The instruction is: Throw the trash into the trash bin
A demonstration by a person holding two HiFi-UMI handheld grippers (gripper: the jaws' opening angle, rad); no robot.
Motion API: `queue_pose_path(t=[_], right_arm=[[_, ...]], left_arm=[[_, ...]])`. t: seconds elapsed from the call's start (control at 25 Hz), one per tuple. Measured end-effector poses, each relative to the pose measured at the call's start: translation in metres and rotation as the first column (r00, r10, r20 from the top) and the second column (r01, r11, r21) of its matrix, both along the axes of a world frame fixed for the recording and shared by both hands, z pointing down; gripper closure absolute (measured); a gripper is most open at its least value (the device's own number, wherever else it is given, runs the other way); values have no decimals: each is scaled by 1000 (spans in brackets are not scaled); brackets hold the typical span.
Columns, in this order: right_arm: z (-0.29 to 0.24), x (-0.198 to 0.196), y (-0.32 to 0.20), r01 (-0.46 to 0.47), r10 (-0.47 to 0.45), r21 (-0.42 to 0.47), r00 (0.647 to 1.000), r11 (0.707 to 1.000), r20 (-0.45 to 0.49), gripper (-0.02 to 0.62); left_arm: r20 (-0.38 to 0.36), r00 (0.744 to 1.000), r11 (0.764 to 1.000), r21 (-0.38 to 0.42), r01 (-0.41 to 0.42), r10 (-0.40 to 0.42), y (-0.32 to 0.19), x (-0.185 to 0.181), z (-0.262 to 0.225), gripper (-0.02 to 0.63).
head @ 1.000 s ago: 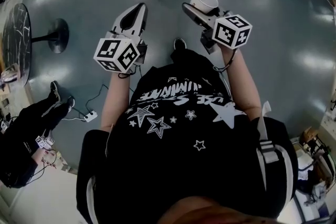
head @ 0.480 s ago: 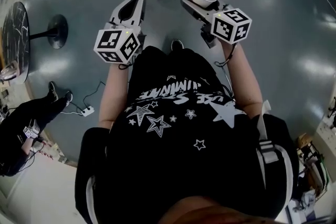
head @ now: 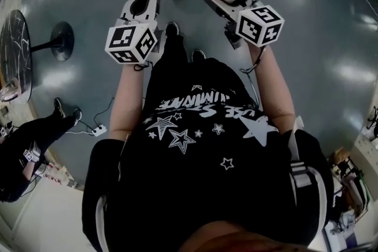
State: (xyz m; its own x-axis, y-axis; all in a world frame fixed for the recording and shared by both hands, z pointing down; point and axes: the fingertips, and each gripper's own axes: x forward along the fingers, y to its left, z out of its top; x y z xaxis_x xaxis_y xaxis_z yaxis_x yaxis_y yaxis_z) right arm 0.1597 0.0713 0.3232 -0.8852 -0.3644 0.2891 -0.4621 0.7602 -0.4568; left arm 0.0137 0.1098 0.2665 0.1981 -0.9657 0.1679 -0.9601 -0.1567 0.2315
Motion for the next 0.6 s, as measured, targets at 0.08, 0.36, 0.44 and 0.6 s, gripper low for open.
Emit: queue_pose_path(t=[0.08,0.36,0.44,0.6], right_arm=[[-1,-3,-9,-20,20,3,1000,1000,1,284],[-2,-23,-55,-87,87,-1,996,996,-14,284],[0,-31,-66,-98,98,-1,995,995,-26,284],[3,-50,-88,-114,113,1,992,994,-46,284]], left_arm=[[-8,1000,1000,3,-1,1,-13,-9,1,595],[-40,998,999,10,-46,46,-67,-36,0,595],[-52,997,998,6,-57,57,-82,-43,4,595],[-65,995,997,-1,-71,71,-109,-60,10,595]])
